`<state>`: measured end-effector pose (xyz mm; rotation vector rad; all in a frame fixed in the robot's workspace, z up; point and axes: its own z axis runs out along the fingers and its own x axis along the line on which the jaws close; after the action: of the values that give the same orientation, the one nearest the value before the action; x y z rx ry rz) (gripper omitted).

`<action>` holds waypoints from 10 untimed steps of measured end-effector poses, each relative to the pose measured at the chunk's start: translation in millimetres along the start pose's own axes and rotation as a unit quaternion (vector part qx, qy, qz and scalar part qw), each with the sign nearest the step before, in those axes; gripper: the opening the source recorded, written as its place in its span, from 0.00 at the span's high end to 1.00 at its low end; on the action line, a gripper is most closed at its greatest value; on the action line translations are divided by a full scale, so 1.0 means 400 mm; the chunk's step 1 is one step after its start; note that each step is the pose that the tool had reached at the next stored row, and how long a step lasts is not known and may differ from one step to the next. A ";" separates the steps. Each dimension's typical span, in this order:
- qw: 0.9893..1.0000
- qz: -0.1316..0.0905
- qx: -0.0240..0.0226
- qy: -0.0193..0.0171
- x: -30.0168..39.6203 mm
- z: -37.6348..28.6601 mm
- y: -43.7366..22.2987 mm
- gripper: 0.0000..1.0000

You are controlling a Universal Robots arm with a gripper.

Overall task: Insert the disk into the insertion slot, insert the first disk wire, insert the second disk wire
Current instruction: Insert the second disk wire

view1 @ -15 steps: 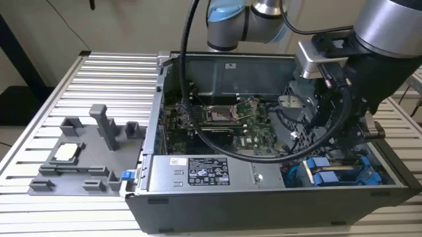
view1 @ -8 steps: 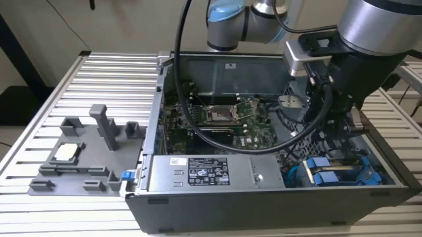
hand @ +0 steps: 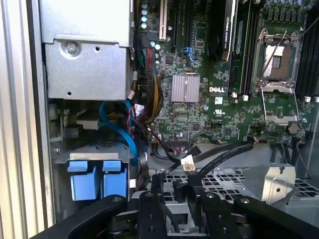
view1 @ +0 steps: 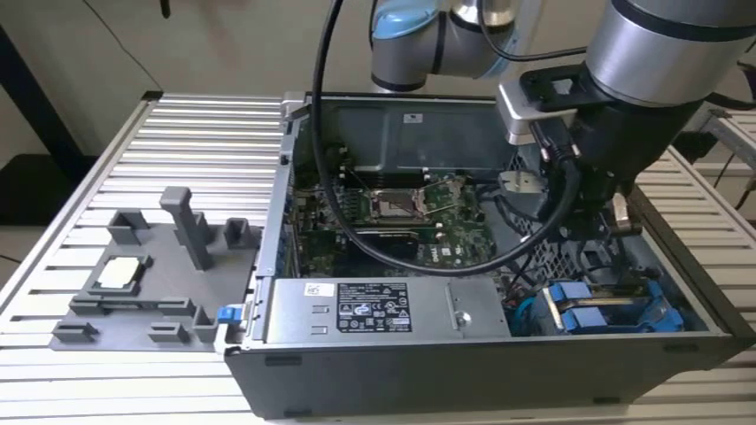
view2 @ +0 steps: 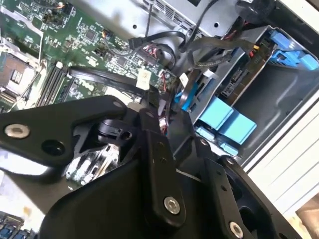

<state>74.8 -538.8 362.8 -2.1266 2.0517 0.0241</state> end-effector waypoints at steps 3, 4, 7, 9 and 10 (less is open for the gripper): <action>1.000 -0.004 0.000 -0.005 0.000 0.000 0.000 0.80; 1.000 -0.004 0.000 -0.005 0.000 0.000 0.000 0.85; 1.000 -0.005 0.000 -0.006 0.006 0.000 -0.001 0.89; 1.000 -0.005 0.000 -0.005 0.007 -0.001 -0.001 0.89; 1.000 -0.006 0.000 -0.006 0.006 -0.007 -0.002 0.89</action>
<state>75.4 -541.5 365.2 -2.1339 2.0336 0.0352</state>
